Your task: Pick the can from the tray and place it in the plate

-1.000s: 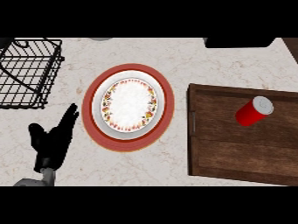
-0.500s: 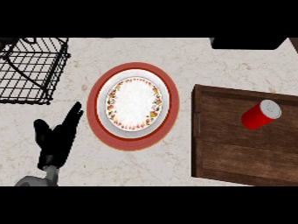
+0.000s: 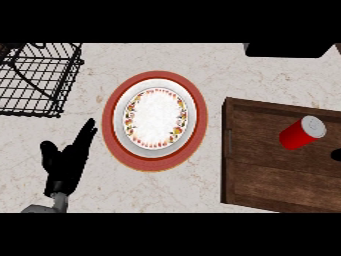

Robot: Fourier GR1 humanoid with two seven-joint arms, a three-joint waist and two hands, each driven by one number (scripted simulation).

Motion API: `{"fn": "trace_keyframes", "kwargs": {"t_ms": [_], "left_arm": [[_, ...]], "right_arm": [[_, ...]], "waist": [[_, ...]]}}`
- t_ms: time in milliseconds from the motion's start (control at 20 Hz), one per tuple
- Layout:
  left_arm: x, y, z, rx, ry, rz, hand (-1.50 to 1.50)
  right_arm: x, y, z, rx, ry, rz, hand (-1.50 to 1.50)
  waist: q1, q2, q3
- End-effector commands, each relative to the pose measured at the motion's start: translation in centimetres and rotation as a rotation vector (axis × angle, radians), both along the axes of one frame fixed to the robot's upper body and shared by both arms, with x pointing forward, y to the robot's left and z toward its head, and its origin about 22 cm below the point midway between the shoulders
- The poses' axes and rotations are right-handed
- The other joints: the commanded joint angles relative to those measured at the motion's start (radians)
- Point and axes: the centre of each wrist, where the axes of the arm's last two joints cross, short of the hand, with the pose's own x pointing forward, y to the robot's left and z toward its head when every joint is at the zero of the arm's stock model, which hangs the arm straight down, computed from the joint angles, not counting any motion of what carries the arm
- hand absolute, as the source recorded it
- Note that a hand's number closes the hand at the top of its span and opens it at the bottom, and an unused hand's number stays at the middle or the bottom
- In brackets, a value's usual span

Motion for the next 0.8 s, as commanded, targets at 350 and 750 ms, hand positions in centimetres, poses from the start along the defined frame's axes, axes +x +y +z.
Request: {"fn": "trace_keyframes", "kwargs": {"t_ms": [350,750], "left_arm": [[-0.8,-0.3,-0.5,-0.043,0.090,-0.009,0.00],[0.3,-0.7,-1.8,-0.024,0.081,0.017,0.00]], "right_arm": [[3.0,4.1,-3.3,0.064,0.137,-0.089,-1.50],[3.6,4.9,-5.1,-0.031,0.167,-0.129,-1.50]], "waist": [[-0.016,0.000,-0.004],[-0.036,0.001,-0.005]]}}
